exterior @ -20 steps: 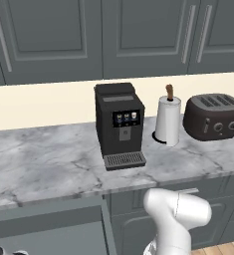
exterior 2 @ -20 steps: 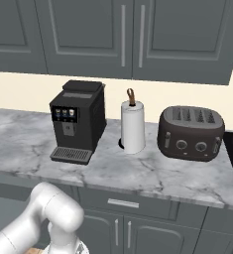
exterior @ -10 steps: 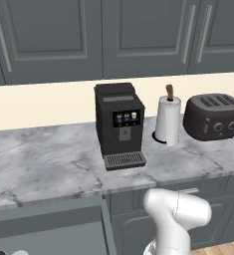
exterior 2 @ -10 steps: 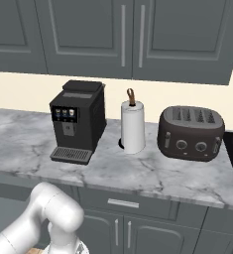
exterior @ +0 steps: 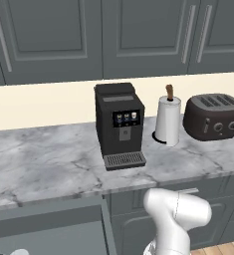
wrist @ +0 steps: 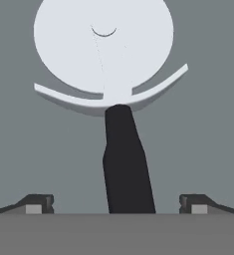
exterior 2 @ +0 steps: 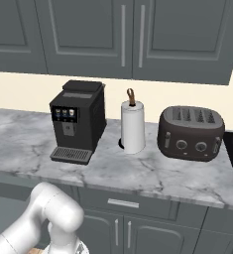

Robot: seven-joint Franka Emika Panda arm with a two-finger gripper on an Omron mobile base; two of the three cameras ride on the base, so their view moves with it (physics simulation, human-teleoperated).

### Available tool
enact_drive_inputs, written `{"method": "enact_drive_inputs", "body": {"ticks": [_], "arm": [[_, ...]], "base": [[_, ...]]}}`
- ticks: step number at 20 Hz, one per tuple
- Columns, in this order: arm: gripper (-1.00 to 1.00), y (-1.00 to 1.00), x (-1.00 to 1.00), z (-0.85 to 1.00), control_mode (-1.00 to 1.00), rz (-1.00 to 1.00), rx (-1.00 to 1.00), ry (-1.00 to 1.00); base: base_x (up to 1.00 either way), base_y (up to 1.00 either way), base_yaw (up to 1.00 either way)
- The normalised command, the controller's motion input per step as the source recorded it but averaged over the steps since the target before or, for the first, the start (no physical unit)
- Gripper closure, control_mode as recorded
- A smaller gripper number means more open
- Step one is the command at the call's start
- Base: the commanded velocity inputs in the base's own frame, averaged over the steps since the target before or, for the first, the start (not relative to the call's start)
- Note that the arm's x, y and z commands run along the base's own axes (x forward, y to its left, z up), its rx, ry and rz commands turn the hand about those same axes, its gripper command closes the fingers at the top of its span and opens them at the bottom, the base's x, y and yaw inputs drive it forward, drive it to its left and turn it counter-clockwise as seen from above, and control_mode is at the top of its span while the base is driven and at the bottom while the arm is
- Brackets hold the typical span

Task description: Take the pizza cutter from the drawer on the left and place it on the dining counter for cutting.

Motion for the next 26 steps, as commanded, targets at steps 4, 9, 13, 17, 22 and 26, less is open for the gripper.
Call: {"method": "enact_drive_inputs", "body": {"ticks": [4, 9, 13, 17, 22, 26], "arm": [[-1.0, 0.0, 0.0, 0.0, -1.0, 0.0, 0.0, 0.0], [-1.0, 0.0, 0.0, 0.0, -1.0, 0.0, 0.0, 0.0], [1.0, 0.0, 0.0, 0.0, -1.0, 0.0, 0.0, 0.0], [1.0, 0.0, 0.0, 0.0, -1.0, 0.0, 0.0, 0.0], [1.0, 0.0, 0.0, 0.0, -1.0, 0.0, 0.0, 0.0], [1.0, 0.0, 0.0, 0.0, -1.0, 0.0, 0.0, 0.0]], "base": [[0.0, 0.0, 0.0], [0.0, 0.0, 0.0], [0.0, 0.0, 0.0], [0.0, 0.0, 0.0], [0.0, 0.0, 0.0], [0.0, 0.0, 0.0]]}}
